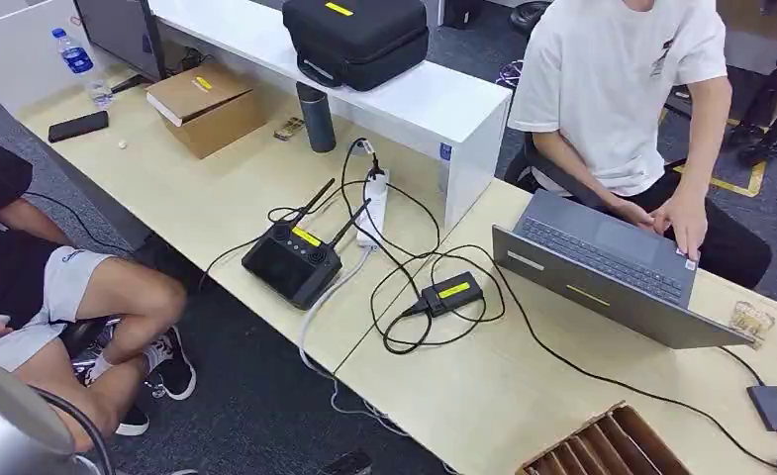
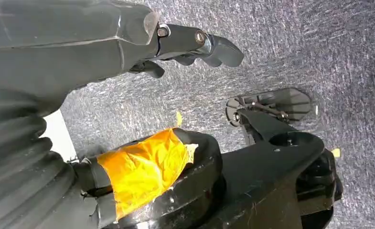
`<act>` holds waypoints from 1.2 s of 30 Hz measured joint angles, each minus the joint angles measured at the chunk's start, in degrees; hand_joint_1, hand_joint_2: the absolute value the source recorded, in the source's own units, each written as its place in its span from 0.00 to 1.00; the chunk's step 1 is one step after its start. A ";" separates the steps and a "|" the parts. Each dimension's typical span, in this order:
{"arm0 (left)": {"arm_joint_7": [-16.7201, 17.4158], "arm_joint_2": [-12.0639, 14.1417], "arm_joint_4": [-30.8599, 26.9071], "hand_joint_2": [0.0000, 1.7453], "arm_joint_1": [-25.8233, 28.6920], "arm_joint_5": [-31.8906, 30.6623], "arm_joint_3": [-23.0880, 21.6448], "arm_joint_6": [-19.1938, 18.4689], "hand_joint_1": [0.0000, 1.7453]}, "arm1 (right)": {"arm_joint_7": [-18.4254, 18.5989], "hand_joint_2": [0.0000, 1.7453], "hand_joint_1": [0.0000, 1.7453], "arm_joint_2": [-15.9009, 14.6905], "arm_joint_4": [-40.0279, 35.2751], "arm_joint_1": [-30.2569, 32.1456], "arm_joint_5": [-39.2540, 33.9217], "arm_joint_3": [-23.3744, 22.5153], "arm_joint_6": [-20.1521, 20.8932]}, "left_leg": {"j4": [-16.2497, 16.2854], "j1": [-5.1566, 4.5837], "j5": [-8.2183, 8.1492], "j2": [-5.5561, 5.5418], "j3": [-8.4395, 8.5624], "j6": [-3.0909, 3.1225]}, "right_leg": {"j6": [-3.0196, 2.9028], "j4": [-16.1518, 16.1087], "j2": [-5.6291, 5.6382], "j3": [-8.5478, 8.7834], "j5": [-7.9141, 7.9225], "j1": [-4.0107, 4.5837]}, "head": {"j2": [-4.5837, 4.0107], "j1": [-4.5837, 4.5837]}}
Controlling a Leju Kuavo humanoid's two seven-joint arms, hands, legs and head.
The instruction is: Pass the card to the sensor for recognition and then transmit it.
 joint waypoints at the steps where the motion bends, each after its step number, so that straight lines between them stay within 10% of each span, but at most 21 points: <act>1: 0.00 0.02 0.00 1.00 0.00 0.00 0.00 0.00 0.00 | 0.00 1.00 0.00 0.00 0.11 -0.09 0.00 -0.09 0.00 | 0.00 0.00 0.00 0.00 0.00 0.00 | 0.00 0.00 0.00 0.00 0.00 0.00 | 0.00 0.00; 36: 0.00 0.33 0.07 1.00 0.02 -0.57 -0.46 -0.09 0.00 | 2.16 1.00 0.00 -0.11 -0.90 -1.59 0.98 -4.77 0.00 | 0.00 0.00 0.00 0.00 0.01 0.00 | 0.00 0.00 0.00 0.00 0.00 0.00 | 0.00 0.00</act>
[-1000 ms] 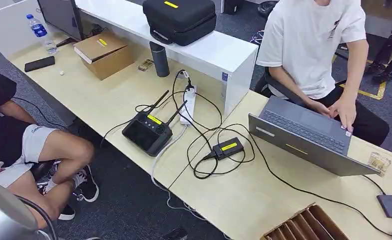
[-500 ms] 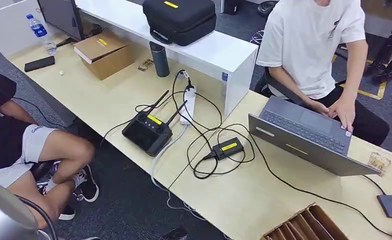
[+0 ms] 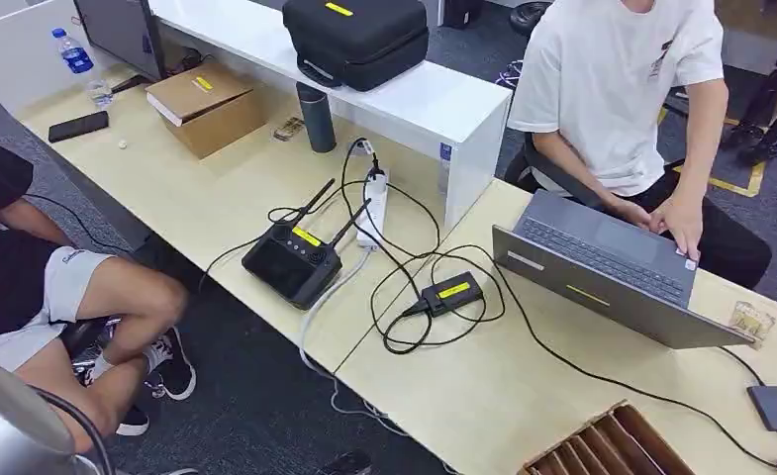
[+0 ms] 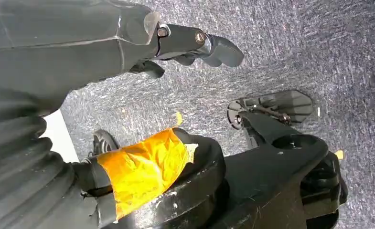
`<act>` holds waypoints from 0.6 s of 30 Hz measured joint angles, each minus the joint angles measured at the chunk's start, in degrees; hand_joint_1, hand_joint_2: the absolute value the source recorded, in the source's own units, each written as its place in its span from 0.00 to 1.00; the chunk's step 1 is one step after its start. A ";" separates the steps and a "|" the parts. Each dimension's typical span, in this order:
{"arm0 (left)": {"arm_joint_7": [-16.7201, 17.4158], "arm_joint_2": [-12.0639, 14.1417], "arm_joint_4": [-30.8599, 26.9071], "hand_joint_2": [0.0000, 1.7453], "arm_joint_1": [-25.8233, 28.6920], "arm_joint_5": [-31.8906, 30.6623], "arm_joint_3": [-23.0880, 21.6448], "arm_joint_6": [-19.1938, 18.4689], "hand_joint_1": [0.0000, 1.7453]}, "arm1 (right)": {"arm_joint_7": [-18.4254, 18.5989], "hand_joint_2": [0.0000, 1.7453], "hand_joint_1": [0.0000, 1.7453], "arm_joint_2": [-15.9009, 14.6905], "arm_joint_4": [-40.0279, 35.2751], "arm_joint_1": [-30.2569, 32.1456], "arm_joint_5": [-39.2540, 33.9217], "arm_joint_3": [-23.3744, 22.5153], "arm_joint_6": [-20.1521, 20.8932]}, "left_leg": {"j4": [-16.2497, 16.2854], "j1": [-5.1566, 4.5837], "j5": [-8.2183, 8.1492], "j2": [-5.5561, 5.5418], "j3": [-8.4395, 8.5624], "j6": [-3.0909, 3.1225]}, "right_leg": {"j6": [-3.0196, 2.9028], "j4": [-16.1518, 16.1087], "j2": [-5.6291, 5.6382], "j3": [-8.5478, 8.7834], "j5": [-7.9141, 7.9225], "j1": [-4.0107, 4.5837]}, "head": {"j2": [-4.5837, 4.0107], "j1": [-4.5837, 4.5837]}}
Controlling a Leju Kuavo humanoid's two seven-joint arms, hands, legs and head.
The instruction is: Pass the card to the sensor for recognition and then transmit it.
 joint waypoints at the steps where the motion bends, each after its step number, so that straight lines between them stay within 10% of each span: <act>1: -0.02 0.00 0.00 1.00 0.01 0.07 0.00 0.07 0.00 | 0.35 1.00 0.00 -0.09 -0.46 0.16 -0.02 -0.11 0.00 | 0.00 0.00 0.00 0.00 0.00 0.00 | 0.00 0.00 0.00 0.00 0.00 0.00 | 0.00 0.02; 18: -0.11 0.00 0.00 1.00 0.13 0.42 0.02 0.48 0.00 | 0.28 1.00 0.00 -0.79 -2.73 2.08 0.31 -2.27 -0.02 | 0.00 0.00 0.00 0.01 0.00 0.00 | 0.00 0.00 0.01 -0.01 0.00 0.00 | 0.00 0.00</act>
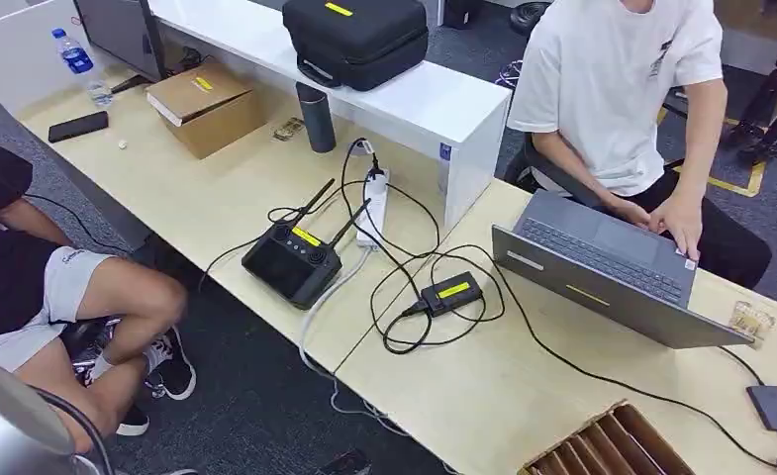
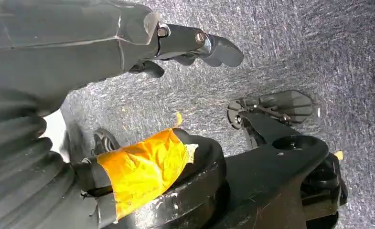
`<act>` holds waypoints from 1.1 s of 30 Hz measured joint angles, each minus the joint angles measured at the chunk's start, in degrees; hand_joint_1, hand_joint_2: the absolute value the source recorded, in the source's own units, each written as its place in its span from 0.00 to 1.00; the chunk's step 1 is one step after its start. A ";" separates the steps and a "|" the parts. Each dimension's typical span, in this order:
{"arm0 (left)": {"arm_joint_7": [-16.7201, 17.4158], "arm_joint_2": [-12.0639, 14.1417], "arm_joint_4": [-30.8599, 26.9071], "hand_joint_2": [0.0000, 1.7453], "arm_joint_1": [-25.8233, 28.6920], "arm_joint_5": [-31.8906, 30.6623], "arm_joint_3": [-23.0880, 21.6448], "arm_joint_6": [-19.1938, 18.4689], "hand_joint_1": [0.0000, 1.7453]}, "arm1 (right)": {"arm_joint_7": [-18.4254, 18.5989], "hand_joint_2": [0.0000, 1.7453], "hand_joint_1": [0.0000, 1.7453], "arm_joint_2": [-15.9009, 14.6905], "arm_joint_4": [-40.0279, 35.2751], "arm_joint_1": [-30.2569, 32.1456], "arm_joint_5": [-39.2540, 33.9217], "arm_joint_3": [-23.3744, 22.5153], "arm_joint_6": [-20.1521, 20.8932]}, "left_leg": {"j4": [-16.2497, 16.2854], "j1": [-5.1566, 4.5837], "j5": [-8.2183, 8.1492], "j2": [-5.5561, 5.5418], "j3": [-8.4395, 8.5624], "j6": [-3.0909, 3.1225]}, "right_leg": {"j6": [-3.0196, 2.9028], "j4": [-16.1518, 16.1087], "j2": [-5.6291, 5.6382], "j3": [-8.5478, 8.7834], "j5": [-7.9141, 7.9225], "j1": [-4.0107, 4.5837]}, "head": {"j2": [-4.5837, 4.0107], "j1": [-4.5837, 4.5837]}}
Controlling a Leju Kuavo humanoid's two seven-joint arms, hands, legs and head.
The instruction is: Pass the card to the sensor for recognition and then transmit it.
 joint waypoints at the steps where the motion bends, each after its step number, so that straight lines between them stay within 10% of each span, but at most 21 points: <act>1: 0.00 0.00 0.00 1.00 0.01 0.00 0.00 0.00 0.00 | 0.00 1.00 0.00 0.00 0.00 0.07 -0.02 -0.04 0.00 | 0.00 0.00 0.00 0.00 0.00 0.00 | 0.00 0.00 0.00 0.00 0.00 0.00 | 0.00 0.00; 4: 0.00 0.00 0.00 1.00 0.01 0.07 0.00 0.00 0.00 | 0.02 1.00 0.00 0.00 0.00 0.14 -0.18 -0.07 0.02 | 0.00 0.00 0.00 0.00 0.00 0.00 | 0.00 0.00 0.00 0.00 0.00 0.00 | 0.00 0.00; 5: 0.02 0.00 0.00 1.00 0.01 0.07 0.00 0.00 0.00 | 0.02 1.00 1.00 0.00 0.00 0.16 -0.26 -0.07 0.02 | 0.00 0.00 0.00 0.00 0.00 0.00 | 0.00 0.00 0.00 0.00 0.00 0.00 | 0.00 0.00; 33: -0.04 0.00 0.00 1.00 0.01 0.33 0.00 -0.02 0.00 | 2.34 1.00 1.00 -2.99 -0.44 0.82 -5.07 2.75 0.02 | 0.00 0.00 0.00 0.00 0.00 0.00 | 0.00 0.00 0.00 0.00 0.00 0.00 | 0.00 0.00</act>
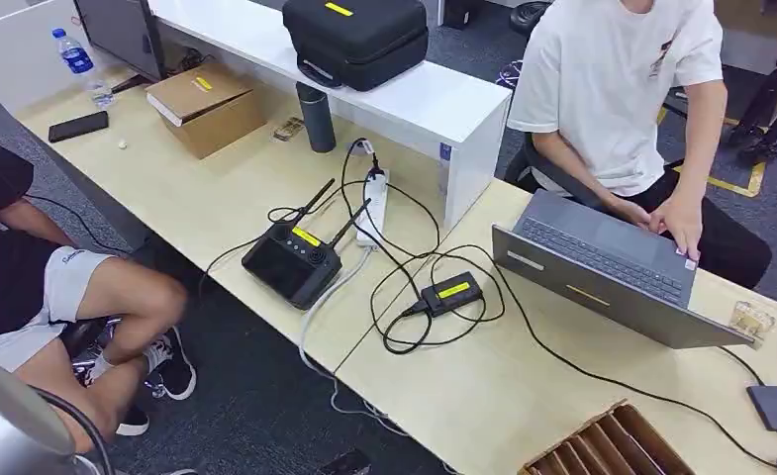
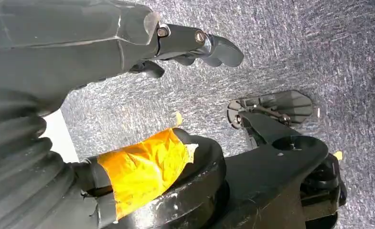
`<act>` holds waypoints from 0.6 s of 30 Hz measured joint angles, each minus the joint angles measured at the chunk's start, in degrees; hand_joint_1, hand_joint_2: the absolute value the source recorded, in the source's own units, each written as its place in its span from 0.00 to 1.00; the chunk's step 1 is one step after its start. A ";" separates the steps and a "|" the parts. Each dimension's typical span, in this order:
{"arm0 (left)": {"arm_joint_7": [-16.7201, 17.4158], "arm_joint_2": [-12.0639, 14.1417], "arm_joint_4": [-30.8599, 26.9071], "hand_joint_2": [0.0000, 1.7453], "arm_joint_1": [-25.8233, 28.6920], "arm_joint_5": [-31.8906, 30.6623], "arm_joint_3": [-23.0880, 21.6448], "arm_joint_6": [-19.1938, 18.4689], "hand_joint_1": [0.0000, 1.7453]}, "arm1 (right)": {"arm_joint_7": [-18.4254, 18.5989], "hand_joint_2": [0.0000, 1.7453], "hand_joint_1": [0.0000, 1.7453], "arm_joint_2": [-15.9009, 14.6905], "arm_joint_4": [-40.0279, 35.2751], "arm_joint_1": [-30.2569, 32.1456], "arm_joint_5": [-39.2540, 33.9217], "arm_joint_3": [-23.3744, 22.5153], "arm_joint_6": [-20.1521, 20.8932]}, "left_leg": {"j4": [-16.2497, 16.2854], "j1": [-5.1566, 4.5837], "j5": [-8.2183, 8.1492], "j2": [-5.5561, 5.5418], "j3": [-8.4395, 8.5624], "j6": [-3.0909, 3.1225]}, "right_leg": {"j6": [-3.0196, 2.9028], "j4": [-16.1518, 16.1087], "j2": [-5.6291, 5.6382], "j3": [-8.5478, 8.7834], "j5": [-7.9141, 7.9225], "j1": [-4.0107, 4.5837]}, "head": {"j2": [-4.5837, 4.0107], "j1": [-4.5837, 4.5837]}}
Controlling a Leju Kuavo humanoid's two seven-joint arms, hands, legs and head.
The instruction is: Pass the card to the sensor for recognition and then transmit it.
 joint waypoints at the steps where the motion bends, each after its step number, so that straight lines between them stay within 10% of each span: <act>1: -0.02 0.00 0.00 1.00 0.00 0.02 0.00 0.00 0.00 | 0.09 1.00 1.00 -0.02 -0.04 0.04 -0.31 0.04 0.00 | 0.00 0.00 0.00 0.00 0.00 0.00 | 0.00 0.00 0.00 0.00 0.00 0.00 | 0.00 0.00; 10: -0.04 0.00 0.00 1.00 0.00 0.09 0.00 -0.02 0.00 | 0.59 1.00 1.00 -0.85 -0.04 0.47 -0.83 0.50 0.00 | 0.00 0.00 0.00 0.00 0.00 0.00 | 0.00 0.00 0.00 0.00 0.00 0.00 | 0.00 0.00; 11: -0.04 0.00 0.00 1.00 0.00 0.09 0.00 -0.02 0.00 | -0.16 1.00 0.07 -0.87 -0.09 0.49 -0.74 0.48 -0.02 | 0.00 0.00 0.00 0.00 0.00 0.00 | 0.00 0.00 0.00 0.00 0.00 0.00 | 0.00 0.00; 16: -0.22 -0.02 0.00 1.00 0.08 0.22 0.02 0.52 0.00 | -20.91 1.00 0.00 4.27 -7.57 1.85 -2.82 -3.48 -0.02 | -0.01 0.01 0.00 0.02 0.02 0.00 | 0.00 0.01 0.01 -0.02 0.00 0.02 | 0.00 -0.02; 18: -0.20 -0.04 0.00 1.00 0.05 0.13 0.02 0.52 0.00 | -17.78 1.00 0.00 4.54 -10.23 1.90 1.85 -2.88 0.68 | -0.01 0.05 0.00 0.02 0.03 -0.01 | -0.05 0.01 0.01 0.00 -0.04 0.06 | 0.00 -0.02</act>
